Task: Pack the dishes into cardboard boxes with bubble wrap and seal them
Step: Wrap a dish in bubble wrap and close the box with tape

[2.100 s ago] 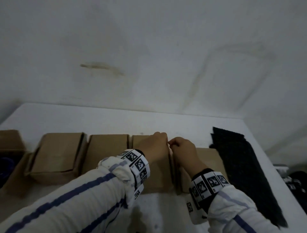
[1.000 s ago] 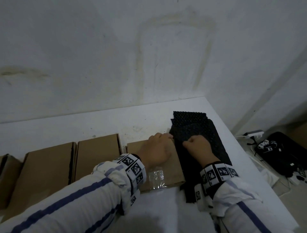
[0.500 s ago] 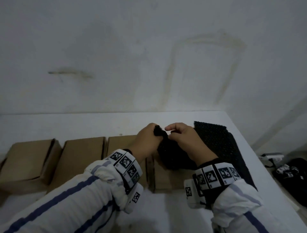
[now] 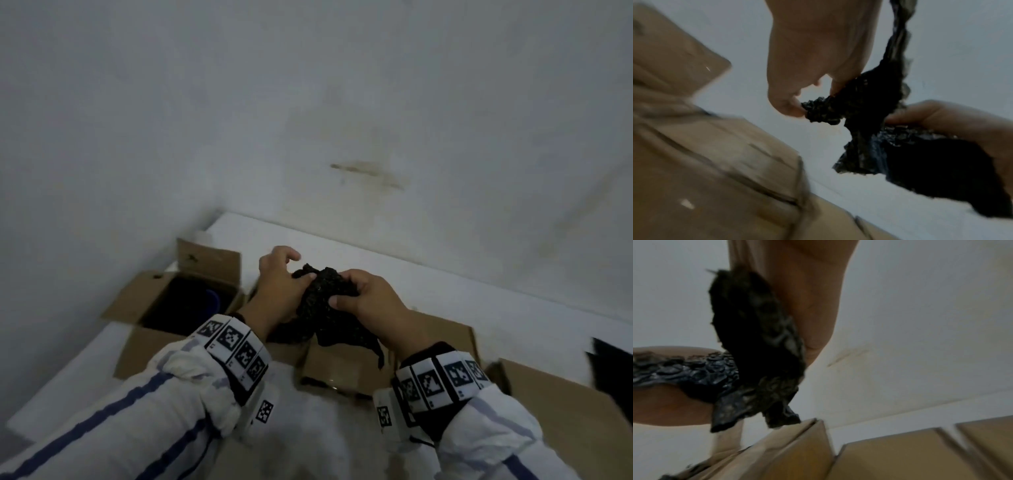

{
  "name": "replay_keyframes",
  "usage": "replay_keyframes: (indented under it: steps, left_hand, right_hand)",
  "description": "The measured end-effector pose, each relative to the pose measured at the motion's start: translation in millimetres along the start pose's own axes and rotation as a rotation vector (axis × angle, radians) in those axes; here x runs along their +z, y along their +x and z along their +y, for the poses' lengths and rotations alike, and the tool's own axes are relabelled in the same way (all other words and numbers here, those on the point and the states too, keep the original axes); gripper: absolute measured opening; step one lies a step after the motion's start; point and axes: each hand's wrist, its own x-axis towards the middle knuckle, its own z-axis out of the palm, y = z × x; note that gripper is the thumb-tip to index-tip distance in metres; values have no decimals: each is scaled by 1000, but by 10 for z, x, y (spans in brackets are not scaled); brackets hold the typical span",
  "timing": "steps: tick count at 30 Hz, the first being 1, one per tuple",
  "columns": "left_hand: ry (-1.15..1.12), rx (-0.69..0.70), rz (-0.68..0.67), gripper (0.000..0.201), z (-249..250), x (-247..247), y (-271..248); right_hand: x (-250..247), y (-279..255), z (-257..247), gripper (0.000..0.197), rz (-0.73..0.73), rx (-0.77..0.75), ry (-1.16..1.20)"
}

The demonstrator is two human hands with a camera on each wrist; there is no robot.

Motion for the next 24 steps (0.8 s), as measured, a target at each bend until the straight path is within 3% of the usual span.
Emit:
replay_keyframes:
  steps: [2, 3, 9, 12, 16, 19, 21, 24]
  left_hand:
    - [142, 80, -52, 21, -125, -395, 89]
    - [153, 55, -101, 22, -170, -590, 121]
    - [-15, -35, -300, 9, -407, -1551, 193]
    - [-13, -64, -239, 10, -574, -1807, 336]
    - [-306, -210, -53, 12, -698, -1926, 475]
    - [-330, -211, -142, 15, -788, -1894, 528]
    - [-221, -114, -219, 15, -887, -1852, 581]
    - [230, 88, -202, 9, -1037, -1857, 694]
  right_hand:
    - [355, 178, -167, 14, 10, -27, -14]
    - [523, 263, -241, 15, 20, -26, -14]
    - [1315, 642, -614, 34, 82, -63, 5]
    - [1586, 792, -775, 25, 43, -100, -11]
    - [1693, 946, -880, 30, -129, -128, 9]
    - [1742, 992, -912, 31, -239, -128, 58]
    - [1785, 1034, -906, 28, -191, -131, -107]
    - [1798, 1107, -932, 25, -89, -172, -455]
